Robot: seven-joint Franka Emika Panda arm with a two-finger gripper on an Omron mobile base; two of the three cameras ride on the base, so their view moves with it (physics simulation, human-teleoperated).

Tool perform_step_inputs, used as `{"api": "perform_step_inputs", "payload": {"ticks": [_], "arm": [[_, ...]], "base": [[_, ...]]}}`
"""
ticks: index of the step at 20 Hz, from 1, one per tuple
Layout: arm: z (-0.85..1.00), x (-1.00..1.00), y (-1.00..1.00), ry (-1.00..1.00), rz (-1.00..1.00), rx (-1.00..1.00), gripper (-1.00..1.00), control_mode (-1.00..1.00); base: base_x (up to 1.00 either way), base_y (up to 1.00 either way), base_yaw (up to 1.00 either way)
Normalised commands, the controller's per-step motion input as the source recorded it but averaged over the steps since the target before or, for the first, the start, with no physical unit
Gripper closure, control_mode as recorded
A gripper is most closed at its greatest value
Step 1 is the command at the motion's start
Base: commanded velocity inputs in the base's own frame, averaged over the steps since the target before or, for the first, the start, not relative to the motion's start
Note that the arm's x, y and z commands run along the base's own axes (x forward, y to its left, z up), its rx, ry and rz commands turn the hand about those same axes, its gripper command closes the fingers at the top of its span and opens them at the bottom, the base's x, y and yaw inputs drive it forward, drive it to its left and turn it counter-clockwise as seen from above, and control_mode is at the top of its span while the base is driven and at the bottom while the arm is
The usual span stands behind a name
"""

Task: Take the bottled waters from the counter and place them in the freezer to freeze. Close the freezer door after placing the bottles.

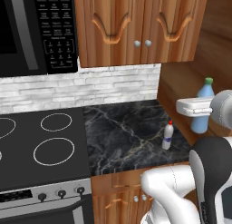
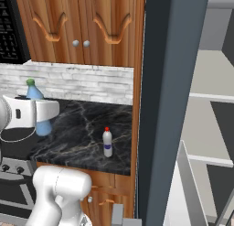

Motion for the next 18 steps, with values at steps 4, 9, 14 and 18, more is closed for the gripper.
{"api": "perform_step_inputs", "payload": {"ticks": [4, 9, 14, 18], "arm": [[0.00, 0.00, 0.00, 0.00, 0.00, 0.00, 1.00, -1.00], [0.00, -0.08, 0.00, 0.00, 0.00, 0.00, 1.00, 1.00], [0.00, 0.00, 0.00, 0.00, 0.00, 0.00, 1.00, 1.00], [0.00, 0.00, 0.00, 0.00, 0.00, 0.00, 1.00, 1.00]], "base": [[0.00, 0.00, 0.00], [-0.08, 0.02, 0.00], [-0.54, 0.22, -0.02], [-0.56, 0.35, -0.05]]}}
